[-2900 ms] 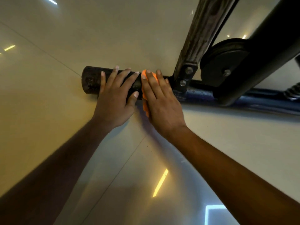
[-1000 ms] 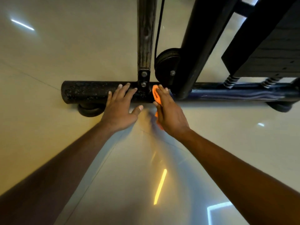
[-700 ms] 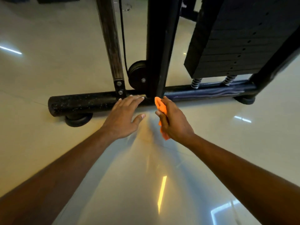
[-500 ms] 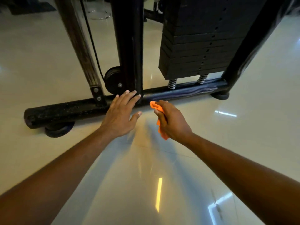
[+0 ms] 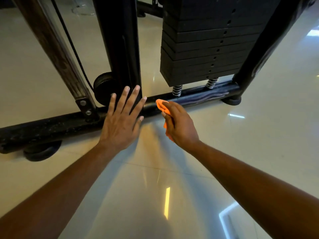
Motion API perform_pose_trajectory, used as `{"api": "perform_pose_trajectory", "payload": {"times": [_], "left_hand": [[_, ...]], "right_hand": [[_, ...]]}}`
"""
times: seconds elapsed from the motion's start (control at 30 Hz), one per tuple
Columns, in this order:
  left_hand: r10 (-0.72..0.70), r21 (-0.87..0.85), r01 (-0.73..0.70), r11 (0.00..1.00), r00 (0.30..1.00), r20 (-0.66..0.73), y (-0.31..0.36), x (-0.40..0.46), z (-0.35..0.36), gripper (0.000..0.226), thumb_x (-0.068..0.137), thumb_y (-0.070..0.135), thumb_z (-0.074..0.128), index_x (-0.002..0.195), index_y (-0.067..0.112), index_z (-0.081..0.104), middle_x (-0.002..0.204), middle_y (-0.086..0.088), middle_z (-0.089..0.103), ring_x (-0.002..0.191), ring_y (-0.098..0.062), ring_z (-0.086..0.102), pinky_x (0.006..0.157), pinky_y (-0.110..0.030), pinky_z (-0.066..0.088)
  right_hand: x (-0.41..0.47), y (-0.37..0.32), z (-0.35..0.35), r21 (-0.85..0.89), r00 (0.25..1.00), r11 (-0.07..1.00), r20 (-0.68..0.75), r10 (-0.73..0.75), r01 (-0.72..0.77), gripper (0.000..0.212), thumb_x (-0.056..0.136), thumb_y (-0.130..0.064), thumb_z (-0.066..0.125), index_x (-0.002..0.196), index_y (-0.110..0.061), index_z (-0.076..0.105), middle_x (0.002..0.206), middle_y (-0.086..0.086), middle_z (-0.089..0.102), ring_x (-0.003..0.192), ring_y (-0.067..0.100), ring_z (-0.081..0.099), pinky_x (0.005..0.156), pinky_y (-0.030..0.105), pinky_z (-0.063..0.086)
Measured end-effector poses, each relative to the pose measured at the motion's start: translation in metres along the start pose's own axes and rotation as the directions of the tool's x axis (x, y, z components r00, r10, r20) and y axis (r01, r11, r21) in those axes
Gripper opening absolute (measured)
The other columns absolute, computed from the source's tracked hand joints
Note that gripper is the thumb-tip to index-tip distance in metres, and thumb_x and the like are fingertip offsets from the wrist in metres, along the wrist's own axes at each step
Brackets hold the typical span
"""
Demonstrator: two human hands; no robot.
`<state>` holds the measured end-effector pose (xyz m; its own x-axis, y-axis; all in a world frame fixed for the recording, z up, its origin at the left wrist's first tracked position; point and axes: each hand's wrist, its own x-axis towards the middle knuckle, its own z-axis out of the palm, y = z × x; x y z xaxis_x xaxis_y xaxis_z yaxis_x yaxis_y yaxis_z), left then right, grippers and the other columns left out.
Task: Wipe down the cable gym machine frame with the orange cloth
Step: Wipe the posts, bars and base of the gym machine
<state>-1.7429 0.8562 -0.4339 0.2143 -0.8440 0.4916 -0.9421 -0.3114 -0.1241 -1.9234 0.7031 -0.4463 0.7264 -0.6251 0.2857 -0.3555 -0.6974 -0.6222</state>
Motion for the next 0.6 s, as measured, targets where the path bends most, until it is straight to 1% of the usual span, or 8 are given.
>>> {"api": "perform_pose_trajectory", "payload": {"times": [0.1, 0.2, 0.27, 0.33, 0.37, 0.43, 0.5, 0.6], "left_hand": [[-0.017, 0.076, 0.019, 0.997, 1.000, -0.022, -0.005, 0.004, 0.024, 0.078, 0.110, 0.042, 0.049, 0.172, 0.018, 0.010, 0.180, -0.010, -0.008, 0.166, -0.031, -0.006, 0.132, -0.061, 0.007], [-0.017, 0.105, 0.021, 0.994, 0.999, -0.039, -0.011, 0.009, 0.045, 0.081, 0.110, 0.040, 0.048, 0.172, 0.016, 0.002, 0.179, -0.009, -0.011, 0.166, -0.031, -0.010, 0.132, -0.058, -0.002], [-0.018, 0.092, 0.024, 0.995, 0.997, -0.069, -0.012, 0.010, 0.060, 0.080, 0.110, 0.034, 0.051, 0.172, 0.016, 0.004, 0.179, -0.008, -0.012, 0.165, -0.029, -0.012, 0.132, -0.056, -0.004], [-0.030, 0.071, 0.037, 0.997, 0.995, -0.097, -0.010, 0.010, 0.072, 0.083, 0.107, 0.025, 0.058, 0.172, 0.016, 0.007, 0.179, -0.005, -0.013, 0.165, -0.028, -0.016, 0.132, -0.056, -0.003], [-0.041, 0.063, 0.048, 0.997, 0.994, -0.100, -0.008, 0.010, 0.077, 0.086, 0.105, 0.022, 0.060, 0.172, 0.016, 0.008, 0.179, -0.003, -0.014, 0.164, -0.027, -0.018, 0.132, -0.056, -0.003], [-0.055, 0.055, 0.061, 0.997, 0.994, -0.098, -0.004, 0.010, 0.084, 0.088, 0.103, 0.019, 0.061, 0.172, 0.017, 0.008, 0.179, -0.002, -0.017, 0.163, -0.027, -0.023, 0.132, -0.056, -0.004], [-0.055, 0.056, 0.061, 0.997, 0.993, -0.102, -0.004, 0.011, 0.088, 0.088, 0.102, 0.018, 0.061, 0.173, 0.017, 0.008, 0.177, -0.001, -0.022, 0.161, -0.027, -0.026, 0.132, -0.056, -0.005], [-0.038, 0.050, 0.044, 0.998, 0.993, -0.114, -0.007, 0.014, 0.094, 0.084, 0.104, 0.018, 0.057, 0.172, 0.017, 0.008, 0.176, 0.000, -0.026, 0.159, -0.027, -0.032, 0.131, -0.057, -0.006]], "right_hand": [[0.026, 0.011, 0.016, -0.074, 0.999, 0.997, -0.050, 0.000, -0.004, 0.053, 0.114, -0.036, 0.050, 0.166, -0.030, 0.041, 0.173, 0.001, 0.035, 0.155, 0.027, 0.041, 0.120, 0.044, 0.048], [0.052, 0.022, 0.034, -0.163, 0.995, 0.986, -0.100, 0.021, -0.037, 0.052, 0.115, -0.041, 0.048, 0.165, -0.030, 0.040, 0.174, 0.003, 0.033, 0.156, 0.030, 0.038, 0.116, 0.050, 0.051], [0.059, 0.023, 0.059, -0.239, 0.997, 0.971, -0.077, 0.004, -0.022, 0.055, 0.116, -0.048, 0.041, 0.167, -0.028, 0.037, 0.177, 0.006, 0.027, 0.163, 0.035, 0.023, 0.128, 0.058, 0.035], [0.055, 0.023, 0.082, -0.300, 0.997, 0.951, 0.006, -0.082, 0.080, 0.062, 0.117, -0.050, 0.034, 0.172, -0.025, 0.024, 0.181, 0.006, 0.013, 0.168, 0.035, 0.002, 0.136, 0.056, 0.010], [0.052, 0.028, 0.085, -0.328, 0.988, 0.932, 0.040, -0.148, 0.152, 0.062, 0.117, -0.048, 0.031, 0.173, -0.024, 0.019, 0.182, 0.006, 0.008, 0.168, 0.033, -0.003, 0.136, 0.055, 0.005], [0.055, 0.051, 0.076, -0.401, 0.969, 0.884, 0.063, -0.237, 0.242, 0.063, 0.117, -0.047, 0.029, 0.174, -0.025, 0.014, 0.182, 0.005, 0.006, 0.168, 0.031, -0.004, 0.135, 0.057, 0.006], [0.062, 0.071, 0.064, -0.426, 0.984, 0.891, -0.002, -0.176, 0.158, 0.064, 0.117, -0.049, 0.029, 0.174, -0.029, 0.010, 0.182, 0.005, 0.007, 0.169, 0.028, 0.000, 0.134, 0.060, 0.008], [0.059, 0.048, 0.088, -0.298, 0.987, 0.954, -0.160, -0.022, -0.027, 0.066, 0.115, -0.037, 0.040, 0.174, -0.024, 0.015, 0.182, 0.007, 0.009, 0.169, 0.030, 0.000, 0.135, 0.060, 0.007]]}}
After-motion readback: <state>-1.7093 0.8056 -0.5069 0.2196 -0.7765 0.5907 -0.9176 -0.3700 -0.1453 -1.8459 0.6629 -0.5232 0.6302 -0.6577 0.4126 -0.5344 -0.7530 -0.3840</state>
